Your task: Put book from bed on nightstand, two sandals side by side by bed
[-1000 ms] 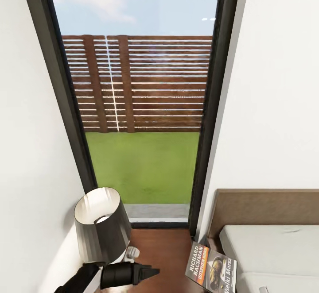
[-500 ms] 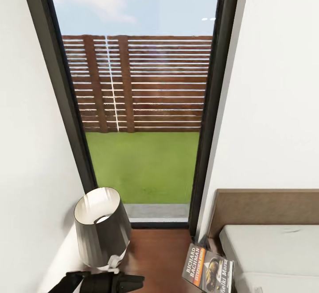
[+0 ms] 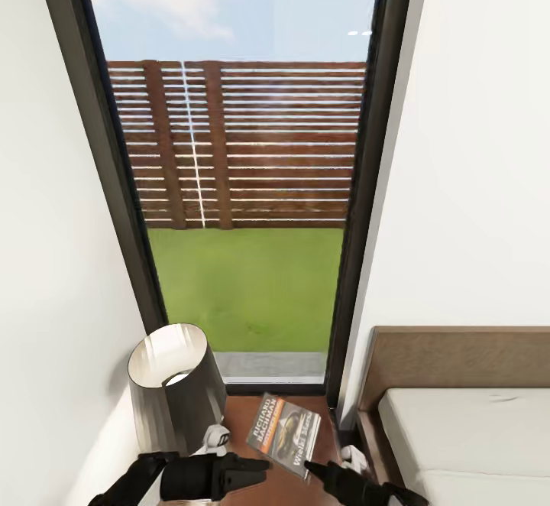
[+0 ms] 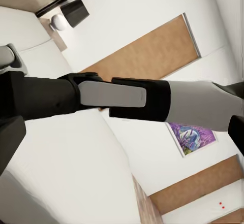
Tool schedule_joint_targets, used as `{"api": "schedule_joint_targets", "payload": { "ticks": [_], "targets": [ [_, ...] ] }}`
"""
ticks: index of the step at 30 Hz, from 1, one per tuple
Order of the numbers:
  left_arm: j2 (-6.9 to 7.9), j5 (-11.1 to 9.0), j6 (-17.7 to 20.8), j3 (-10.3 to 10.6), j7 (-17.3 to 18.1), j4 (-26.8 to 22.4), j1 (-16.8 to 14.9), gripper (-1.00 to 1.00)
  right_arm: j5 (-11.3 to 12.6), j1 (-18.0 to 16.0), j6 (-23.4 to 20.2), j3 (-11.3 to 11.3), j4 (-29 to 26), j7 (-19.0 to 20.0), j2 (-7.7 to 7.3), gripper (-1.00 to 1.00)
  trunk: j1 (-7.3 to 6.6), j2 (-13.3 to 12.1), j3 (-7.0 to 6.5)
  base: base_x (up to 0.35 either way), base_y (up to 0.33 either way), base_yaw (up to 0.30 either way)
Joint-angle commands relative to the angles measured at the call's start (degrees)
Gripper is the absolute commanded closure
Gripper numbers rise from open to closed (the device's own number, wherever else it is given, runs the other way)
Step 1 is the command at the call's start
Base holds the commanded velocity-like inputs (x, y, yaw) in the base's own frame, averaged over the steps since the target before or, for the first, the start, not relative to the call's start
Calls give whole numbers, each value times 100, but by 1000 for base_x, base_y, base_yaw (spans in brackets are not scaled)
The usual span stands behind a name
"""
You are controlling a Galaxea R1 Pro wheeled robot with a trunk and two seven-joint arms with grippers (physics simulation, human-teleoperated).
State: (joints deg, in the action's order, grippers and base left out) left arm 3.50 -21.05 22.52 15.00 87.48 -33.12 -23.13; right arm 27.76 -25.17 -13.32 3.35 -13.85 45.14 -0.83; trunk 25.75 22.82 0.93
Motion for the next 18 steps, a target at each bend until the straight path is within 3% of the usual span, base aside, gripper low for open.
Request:
{"api": "schedule_joint_targets", "payload": {
  "ticks": [1,3,6,15,18],
  "targets": [
    [9,-42,84,36,10,-44,-5,-100,36,-2,-152,24,-106,-13,5,100,3,10,11,0,0,0],
    [7,-51,135,32,14,-176,-7,-100,39,-8,-511,25,-391,-121,52,100,3,10,11,0,0,0],
    [-4,-55,161,32,19,-252,-7,-100,43,-14,-714,19,-549,-384,78,100,3,10,11,0,0,0],
    [0,-84,178,7,12,-281,-8,-100,59,-23,-815,-8,-616,-600,85,100,3,10,11,0,0,0],
    [1,-98,170,-189,-8,-276,-8,-100,182,-23,-847,-19,-611,-609,83,100,3,10,11,0,0,0]
  ]
}}
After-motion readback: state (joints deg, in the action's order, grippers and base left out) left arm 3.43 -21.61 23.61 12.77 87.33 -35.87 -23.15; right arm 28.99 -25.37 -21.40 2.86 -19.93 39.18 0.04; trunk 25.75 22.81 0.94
